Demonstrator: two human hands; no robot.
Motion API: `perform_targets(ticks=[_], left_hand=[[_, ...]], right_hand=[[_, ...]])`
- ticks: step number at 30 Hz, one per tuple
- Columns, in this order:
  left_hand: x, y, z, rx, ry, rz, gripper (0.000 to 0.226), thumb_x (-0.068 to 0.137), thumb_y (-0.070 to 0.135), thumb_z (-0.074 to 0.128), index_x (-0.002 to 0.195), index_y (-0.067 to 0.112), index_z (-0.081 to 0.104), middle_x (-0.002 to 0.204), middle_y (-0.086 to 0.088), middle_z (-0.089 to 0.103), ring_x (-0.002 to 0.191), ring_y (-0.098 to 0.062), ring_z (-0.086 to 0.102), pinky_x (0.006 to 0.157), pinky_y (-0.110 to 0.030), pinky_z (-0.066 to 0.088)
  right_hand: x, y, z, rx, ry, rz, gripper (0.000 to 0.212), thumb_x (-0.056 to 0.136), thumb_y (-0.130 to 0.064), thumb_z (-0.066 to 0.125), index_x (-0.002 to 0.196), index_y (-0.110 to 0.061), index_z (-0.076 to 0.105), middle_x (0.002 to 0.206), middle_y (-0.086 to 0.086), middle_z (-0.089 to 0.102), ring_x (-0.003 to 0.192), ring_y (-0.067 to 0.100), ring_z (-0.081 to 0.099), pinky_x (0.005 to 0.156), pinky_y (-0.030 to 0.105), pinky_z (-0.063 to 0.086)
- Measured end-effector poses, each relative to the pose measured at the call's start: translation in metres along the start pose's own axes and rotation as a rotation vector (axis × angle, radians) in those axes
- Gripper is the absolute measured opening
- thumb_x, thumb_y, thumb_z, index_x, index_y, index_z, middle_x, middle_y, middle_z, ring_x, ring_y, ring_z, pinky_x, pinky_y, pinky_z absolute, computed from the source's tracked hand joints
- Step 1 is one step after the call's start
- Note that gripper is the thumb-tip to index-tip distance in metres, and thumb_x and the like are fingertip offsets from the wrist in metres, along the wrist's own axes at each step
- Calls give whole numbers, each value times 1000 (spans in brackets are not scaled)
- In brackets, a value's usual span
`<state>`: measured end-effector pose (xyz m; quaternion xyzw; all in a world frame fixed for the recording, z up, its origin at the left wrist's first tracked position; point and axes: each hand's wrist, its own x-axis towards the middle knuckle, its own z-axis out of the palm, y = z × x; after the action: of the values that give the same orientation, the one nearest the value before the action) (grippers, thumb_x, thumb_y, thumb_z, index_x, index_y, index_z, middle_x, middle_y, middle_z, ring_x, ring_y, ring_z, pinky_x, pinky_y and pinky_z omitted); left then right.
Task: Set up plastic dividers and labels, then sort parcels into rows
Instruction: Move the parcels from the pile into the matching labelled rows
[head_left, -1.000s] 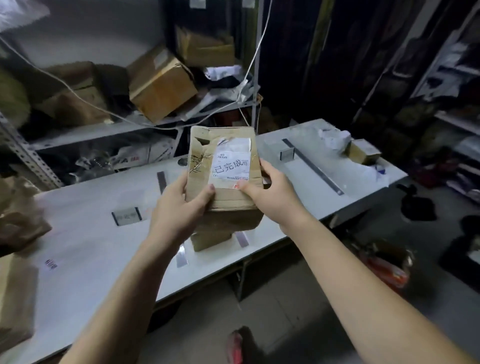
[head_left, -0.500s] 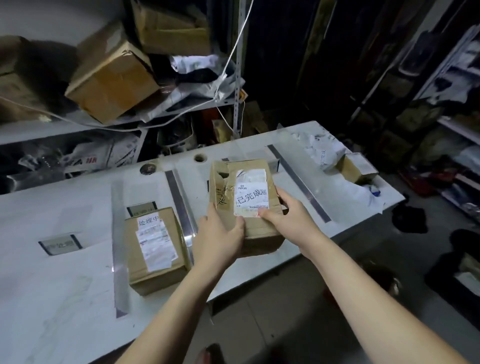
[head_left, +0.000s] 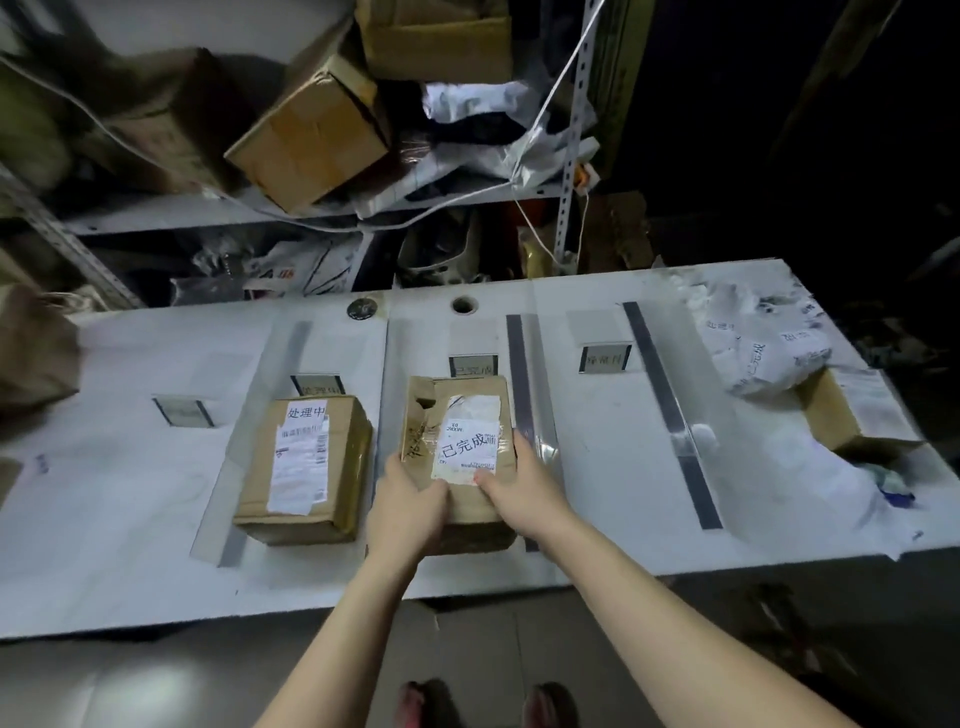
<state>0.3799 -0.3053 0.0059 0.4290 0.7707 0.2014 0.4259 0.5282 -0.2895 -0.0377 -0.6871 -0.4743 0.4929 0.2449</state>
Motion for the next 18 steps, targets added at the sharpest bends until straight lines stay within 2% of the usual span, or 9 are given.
perform_targets(ticks=[2,5,9,13,16,18], left_hand=[[9,-6,6,-18,-28,-30,70,75,35,56,142,21,44,128,-3,64,110,-28,61,94,-41,52],[23,-18,13,-44,-59,-44,81,76,31,57,153,20,34,137,-4,61,119,-26,59,99,-39,50],[33,-29,17,-37,-88,-10,71,83,19,58,150,20,35,137,-4,62,117,-24,60,101,-40,50],[28,-19,4,110,-147,80,85,76,27,63,154,21,30,143,-5,57,124,-26,58,104,-41,50],[17,2,-28,251,-130,243,77,91,28,65,158,20,27,156,-7,43,141,-26,43,112,-33,37],[20,10,-59,327,-30,343,77,95,31,62,160,17,23,160,-7,36,145,-25,37,113,-35,34]], right_hand=[[11,10,9,-33,-2,27,52,87,-34,64,133,-39,41,129,-16,62,118,19,60,100,42,50],[28,24,21,-77,1,43,71,83,-38,62,146,-38,30,139,-10,61,125,26,58,104,48,48],[31,26,31,-132,-3,39,80,90,-23,66,155,-32,19,149,-6,53,130,28,54,106,43,47],[31,10,25,-278,31,-6,70,85,-23,69,146,-24,36,144,0,55,126,29,56,99,40,50],[22,-33,14,-421,159,-140,59,88,-30,68,143,-22,47,149,-2,47,132,26,49,99,38,47],[16,-70,13,-490,171,-269,61,90,-36,64,146,-23,45,156,-5,40,140,23,41,103,38,43]])
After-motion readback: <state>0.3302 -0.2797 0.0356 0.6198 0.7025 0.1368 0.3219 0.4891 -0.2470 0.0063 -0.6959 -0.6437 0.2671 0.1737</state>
